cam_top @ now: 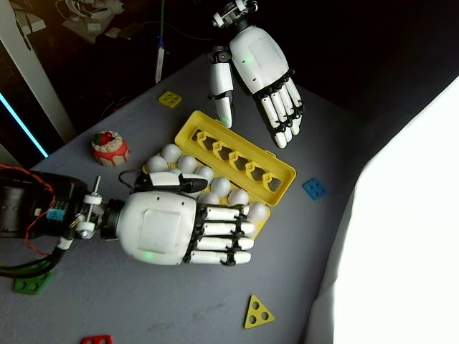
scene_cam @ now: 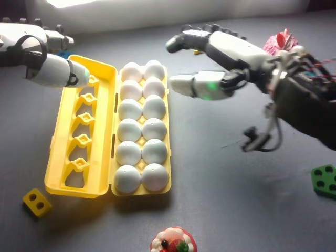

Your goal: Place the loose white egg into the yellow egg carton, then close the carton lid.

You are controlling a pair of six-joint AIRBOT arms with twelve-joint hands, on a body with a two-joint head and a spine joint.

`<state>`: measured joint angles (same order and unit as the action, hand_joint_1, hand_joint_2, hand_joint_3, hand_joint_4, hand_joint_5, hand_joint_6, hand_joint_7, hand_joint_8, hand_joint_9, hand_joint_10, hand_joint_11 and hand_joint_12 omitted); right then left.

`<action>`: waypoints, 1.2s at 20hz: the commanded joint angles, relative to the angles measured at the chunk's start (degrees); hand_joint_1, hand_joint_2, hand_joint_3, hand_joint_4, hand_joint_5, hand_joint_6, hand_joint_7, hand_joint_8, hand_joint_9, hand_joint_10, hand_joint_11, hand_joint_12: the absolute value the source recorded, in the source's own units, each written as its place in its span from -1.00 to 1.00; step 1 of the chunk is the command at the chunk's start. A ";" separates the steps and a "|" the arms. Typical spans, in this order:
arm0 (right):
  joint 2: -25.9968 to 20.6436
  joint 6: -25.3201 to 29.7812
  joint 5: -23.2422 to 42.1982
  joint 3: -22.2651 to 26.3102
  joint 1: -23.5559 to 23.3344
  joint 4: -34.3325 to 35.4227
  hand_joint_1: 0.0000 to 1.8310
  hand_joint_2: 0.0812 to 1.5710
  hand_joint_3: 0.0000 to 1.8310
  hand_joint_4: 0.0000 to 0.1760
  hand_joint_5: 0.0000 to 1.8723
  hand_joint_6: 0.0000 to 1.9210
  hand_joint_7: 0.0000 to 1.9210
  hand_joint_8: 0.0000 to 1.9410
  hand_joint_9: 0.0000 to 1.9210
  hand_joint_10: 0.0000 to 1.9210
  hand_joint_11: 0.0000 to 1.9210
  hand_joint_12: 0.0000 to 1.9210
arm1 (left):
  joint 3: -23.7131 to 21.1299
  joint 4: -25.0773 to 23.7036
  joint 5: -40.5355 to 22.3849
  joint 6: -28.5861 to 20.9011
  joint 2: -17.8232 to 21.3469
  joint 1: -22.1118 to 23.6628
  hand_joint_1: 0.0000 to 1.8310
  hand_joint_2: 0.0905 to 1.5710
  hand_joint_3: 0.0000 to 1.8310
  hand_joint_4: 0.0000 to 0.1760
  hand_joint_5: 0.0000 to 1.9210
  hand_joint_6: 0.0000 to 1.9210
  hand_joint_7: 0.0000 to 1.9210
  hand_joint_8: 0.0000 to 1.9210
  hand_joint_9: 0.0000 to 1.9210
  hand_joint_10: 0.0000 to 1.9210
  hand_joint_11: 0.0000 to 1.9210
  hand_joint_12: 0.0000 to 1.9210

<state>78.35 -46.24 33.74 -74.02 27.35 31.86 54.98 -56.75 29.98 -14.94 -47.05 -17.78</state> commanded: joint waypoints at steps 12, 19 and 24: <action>-19.53 -6.15 -7.04 9.89 0.76 -6.18 -0.19 0.44 -1.00 -1.00 -0.81 -0.62 -0.65 -1.00 -0.89 -0.62 -1.00 0.30 | 4.41 4.15 7.99 -16.46 -1.63 -0.31 -0.92 0.68 -1.00 -0.68 -0.84 -0.99 -0.80 -0.99 -0.82 -0.99 -1.00 -0.15; -25.55 -12.83 -13.94 12.09 0.38 -6.26 -0.16 0.43 -1.00 -1.00 -0.77 -0.63 -0.69 -1.00 -0.95 -0.43 -1.00 0.31 | 4.90 9.20 10.93 -22.97 -2.10 -2.44 -0.75 0.65 -1.00 -0.58 -0.74 -0.98 -0.73 -0.99 -0.62 -0.94 -1.00 0.25; -27.81 -14.43 -13.52 12.63 0.39 -6.26 -0.23 0.47 -0.99 -1.00 -0.83 -0.54 -0.70 -1.00 -0.99 -0.31 -1.00 0.37 | 4.14 10.87 11.49 -28.08 -2.24 -4.47 -0.81 0.64 -1.00 -0.45 -0.72 -0.99 -0.67 -0.98 -0.59 -0.94 -1.00 0.28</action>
<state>50.89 -60.60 14.11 -61.41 28.45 25.85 59.18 -43.44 42.35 -42.78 -49.15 -22.59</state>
